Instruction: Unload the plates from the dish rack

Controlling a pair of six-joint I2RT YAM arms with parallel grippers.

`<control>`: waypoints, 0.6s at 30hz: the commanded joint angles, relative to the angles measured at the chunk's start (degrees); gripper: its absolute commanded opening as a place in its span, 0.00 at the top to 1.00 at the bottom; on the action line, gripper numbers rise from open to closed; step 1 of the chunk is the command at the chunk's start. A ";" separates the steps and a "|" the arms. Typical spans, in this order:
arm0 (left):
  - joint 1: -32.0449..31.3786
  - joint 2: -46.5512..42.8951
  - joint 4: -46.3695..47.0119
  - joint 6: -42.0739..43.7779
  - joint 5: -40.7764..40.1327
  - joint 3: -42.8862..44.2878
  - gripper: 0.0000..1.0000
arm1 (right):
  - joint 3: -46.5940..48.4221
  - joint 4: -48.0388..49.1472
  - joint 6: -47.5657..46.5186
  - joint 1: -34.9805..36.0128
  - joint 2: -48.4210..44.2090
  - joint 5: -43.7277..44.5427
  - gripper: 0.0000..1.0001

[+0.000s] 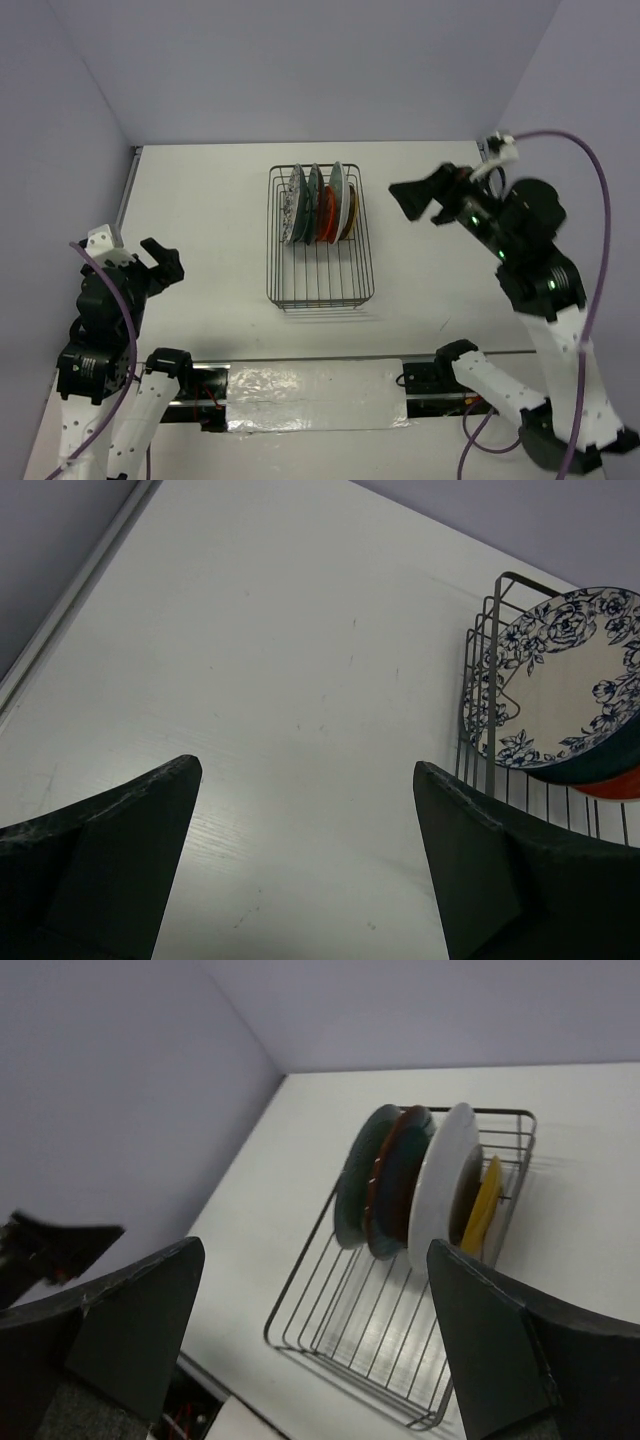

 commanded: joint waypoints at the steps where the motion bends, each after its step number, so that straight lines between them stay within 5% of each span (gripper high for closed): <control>1: 0.09 0.21 4.77 -1.43 -1.30 -1.05 0.00 | 8.14 -6.85 -1.80 7.53 13.98 16.70 0.00; 5: 0.96 -0.93 5.38 -0.82 0.37 -1.67 0.00 | 26.46 -14.32 -5.66 21.24 31.38 38.95 0.00; 10: 0.96 -3.48 5.91 -0.64 0.81 -2.37 0.00 | 46.52 -26.70 -5.68 26.89 55.08 60.12 0.00; 15: 0.79 -3.75 6.26 -0.29 1.78 -2.55 0.00 | 50.61 -27.88 -6.64 28.13 64.80 65.35 0.03; 18: 0.79 -3.22 6.44 -0.03 2.57 -2.55 0.00 | 49.82 -25.77 -7.60 28.04 66.83 65.62 0.24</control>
